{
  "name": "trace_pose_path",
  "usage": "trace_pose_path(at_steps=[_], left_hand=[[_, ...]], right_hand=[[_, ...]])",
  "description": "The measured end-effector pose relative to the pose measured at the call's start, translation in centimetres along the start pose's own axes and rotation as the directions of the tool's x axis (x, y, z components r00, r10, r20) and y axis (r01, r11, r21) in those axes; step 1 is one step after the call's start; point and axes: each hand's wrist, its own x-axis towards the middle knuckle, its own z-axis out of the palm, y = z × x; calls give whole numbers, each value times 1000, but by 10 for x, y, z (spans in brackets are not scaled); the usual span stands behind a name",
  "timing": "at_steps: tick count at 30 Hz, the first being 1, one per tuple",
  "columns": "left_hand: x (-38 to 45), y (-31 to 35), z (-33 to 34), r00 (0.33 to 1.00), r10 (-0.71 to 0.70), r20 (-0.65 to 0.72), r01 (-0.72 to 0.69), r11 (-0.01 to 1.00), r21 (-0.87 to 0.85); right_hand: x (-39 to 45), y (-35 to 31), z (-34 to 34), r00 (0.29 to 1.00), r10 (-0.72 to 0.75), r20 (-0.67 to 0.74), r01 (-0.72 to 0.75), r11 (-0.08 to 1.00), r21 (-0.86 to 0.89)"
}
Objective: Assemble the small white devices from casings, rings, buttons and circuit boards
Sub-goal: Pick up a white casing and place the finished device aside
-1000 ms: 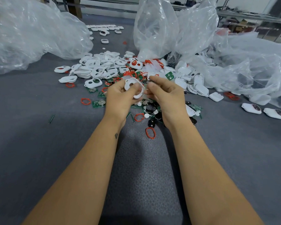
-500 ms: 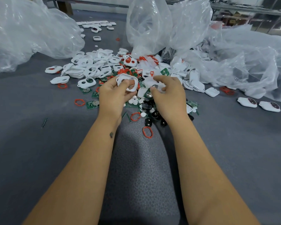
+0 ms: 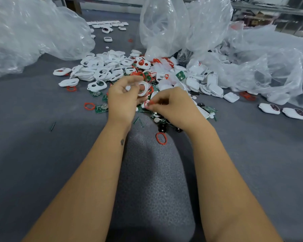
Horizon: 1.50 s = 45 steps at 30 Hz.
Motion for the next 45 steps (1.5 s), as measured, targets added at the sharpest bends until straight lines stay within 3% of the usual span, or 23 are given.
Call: trace_pose_path(at_steps=[5,10,16,36,41,45], left_hand=[[-3,0,2,993,-17,115,7,996,84],[-9,0,7,972,62,225,-90,989,115],[-9,-2,7,970,169,174,-196,970,147],[-7,-2,5,958,181,223,-196,979,48],[-3,-6,3,970,123,211,-129,992,12],[-1,-7,1,976,74,203,-72,997,-15]], right_hand=[[0,6,-3,967,95,-237,36,867,497],[3,9,0,954,201,-224,50,628,777],[4,10,3,964,183,-194,42,614,788],[6,12,10,970,180,-164,49,516,855],[6,12,7,977,168,-128,5,587,809],[5,13,6,979,92,-181,53,746,664]])
